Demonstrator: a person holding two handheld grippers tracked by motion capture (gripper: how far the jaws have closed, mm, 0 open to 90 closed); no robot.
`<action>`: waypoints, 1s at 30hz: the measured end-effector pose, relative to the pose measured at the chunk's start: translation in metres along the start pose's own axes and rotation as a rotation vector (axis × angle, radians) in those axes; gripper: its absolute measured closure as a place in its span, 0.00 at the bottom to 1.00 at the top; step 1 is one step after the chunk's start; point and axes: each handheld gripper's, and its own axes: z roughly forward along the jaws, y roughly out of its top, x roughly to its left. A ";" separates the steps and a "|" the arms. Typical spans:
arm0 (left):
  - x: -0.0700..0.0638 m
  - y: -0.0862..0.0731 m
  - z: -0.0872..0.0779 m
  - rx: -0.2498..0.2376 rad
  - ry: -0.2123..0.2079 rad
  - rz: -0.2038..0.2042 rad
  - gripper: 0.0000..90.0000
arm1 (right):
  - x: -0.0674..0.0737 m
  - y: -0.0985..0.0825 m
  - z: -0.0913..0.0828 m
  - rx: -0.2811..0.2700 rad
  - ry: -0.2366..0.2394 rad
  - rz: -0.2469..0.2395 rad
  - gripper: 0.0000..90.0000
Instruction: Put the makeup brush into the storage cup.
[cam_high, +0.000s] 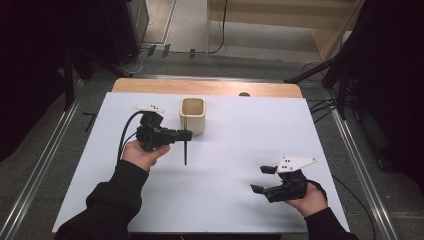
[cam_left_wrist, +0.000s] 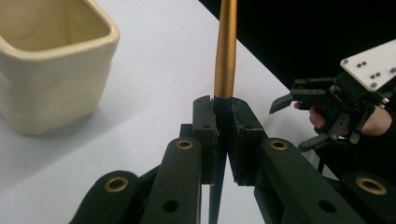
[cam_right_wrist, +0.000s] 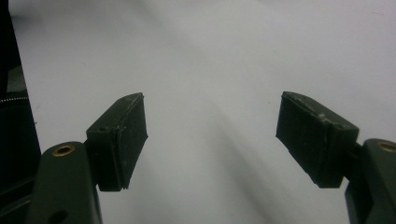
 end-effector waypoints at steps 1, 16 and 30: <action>0.001 0.003 0.000 0.003 -0.001 0.002 0.92 | 0.000 0.000 0.000 -0.001 0.000 0.002 0.28; 0.007 0.038 -0.004 -0.026 0.058 0.011 0.92 | -0.001 0.001 0.000 -0.003 0.009 0.004 0.28; 0.016 0.068 0.010 -0.037 0.107 0.025 0.92 | -0.002 0.001 -0.002 -0.009 0.005 0.009 0.28</action>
